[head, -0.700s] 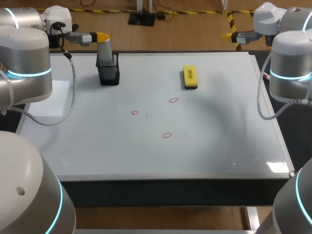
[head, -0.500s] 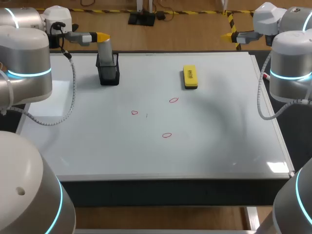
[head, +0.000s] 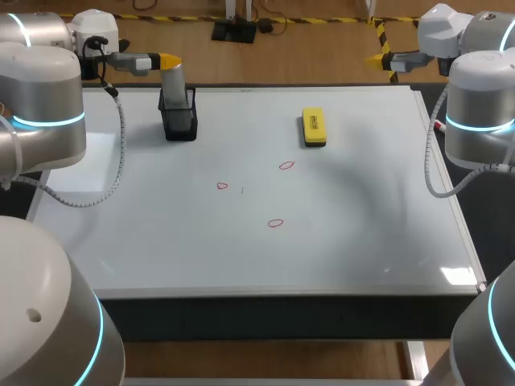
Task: Pick up the inspection probe, press it on each red-marked spot on the whiteboard one by one, put down the probe, pick up the eraser, and wipe off all the red marks.
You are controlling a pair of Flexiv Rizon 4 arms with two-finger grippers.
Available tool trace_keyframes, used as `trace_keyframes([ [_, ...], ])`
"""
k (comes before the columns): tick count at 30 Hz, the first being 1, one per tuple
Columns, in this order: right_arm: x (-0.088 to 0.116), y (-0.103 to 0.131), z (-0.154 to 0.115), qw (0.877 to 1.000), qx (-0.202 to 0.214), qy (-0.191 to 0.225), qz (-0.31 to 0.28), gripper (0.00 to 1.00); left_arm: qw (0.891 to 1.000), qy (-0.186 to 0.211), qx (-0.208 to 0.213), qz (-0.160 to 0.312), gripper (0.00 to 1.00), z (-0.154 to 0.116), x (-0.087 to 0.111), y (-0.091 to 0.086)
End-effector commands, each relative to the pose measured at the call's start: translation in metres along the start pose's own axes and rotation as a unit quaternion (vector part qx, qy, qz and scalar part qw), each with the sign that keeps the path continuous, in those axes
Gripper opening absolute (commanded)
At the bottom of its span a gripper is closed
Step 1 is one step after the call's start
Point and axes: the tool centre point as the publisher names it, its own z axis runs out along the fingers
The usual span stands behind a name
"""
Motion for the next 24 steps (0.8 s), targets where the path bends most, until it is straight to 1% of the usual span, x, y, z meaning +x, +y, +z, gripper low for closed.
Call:
trace_keyframes([
  [1,0.000,0.000,0.000,1.000,0.001,0.000,0.000,1.00,1.000,0.000,0.001,0.000,1.00,0.000,0.000,0.000],
  [15,0.000,0.000,0.000,1.000,0.001,0.000,0.000,1.00,1.000,0.000,0.001,0.000,1.00,0.000,0.000,0.000],
  [19,0.000,0.000,0.000,1.000,0.001,0.000,0.000,1.00,1.000,0.027,0.003,0.013,1.00,-0.002,0.003,0.008],
  [20,0.000,0.000,0.000,1.000,0.001,0.000,0.000,1.00,0.999,0.040,-0.002,0.020,1.00,-0.002,0.005,0.010],
  [21,0.000,0.000,0.000,1.000,0.001,0.000,0.000,1.00,0.999,0.039,-0.002,0.026,1.00,-0.002,0.008,0.010],
  [24,0.000,0.000,0.000,1.000,0.001,0.000,0.000,1.00,0.997,0.071,0.008,0.042,1.00,-0.003,0.013,0.010],
])
